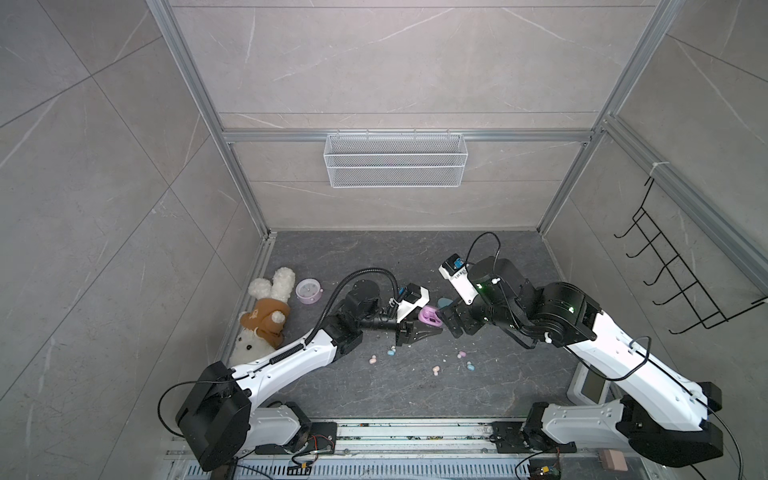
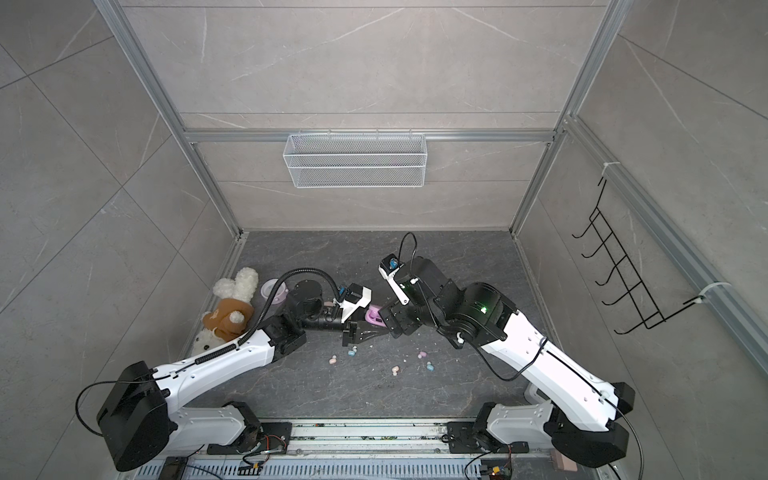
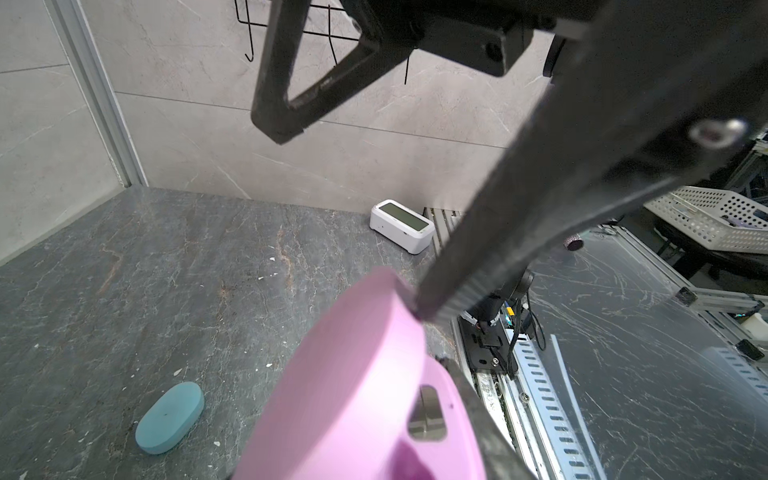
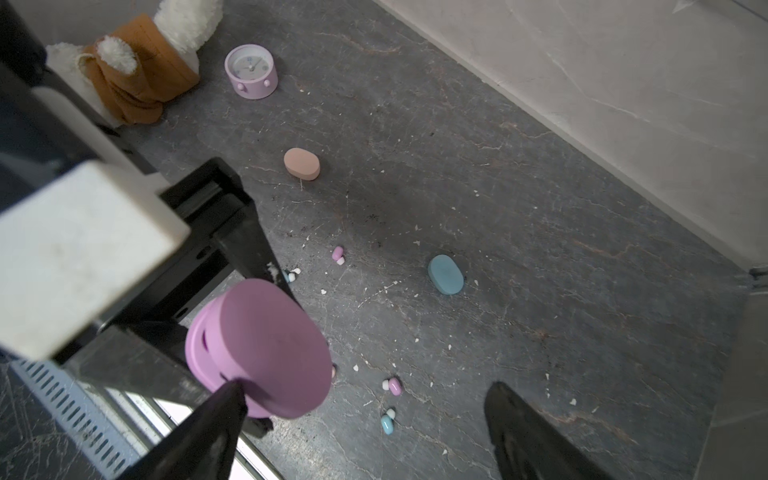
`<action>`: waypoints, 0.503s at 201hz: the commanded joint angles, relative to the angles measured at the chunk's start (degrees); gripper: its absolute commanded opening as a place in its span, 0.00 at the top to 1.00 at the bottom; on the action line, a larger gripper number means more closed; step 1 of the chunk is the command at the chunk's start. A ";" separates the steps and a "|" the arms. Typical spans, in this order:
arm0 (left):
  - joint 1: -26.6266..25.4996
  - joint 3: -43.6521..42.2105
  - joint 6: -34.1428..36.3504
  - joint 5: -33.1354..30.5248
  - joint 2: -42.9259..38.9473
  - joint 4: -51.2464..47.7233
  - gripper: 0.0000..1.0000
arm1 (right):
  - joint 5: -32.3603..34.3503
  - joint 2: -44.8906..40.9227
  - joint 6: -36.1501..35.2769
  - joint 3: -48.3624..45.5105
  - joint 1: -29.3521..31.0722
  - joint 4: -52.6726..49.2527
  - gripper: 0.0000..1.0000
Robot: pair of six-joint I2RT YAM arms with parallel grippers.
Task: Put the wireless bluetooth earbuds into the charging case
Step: 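Push the pink case lid open with the right gripper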
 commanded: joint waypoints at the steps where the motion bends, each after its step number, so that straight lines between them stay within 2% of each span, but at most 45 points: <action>1: -1.21 1.33 1.88 3.31 -3.19 3.39 0.76 | 5.41 0.89 1.56 1.52 -0.37 -1.52 0.08; 68: -1.18 1.23 1.61 3.05 -3.65 3.64 0.76 | 8.13 2.02 2.93 3.02 -0.45 -3.77 0.06; 101: -1.15 1.24 1.32 2.51 -3.73 3.74 0.75 | 7.31 1.30 4.14 3.90 -0.45 -3.84 0.05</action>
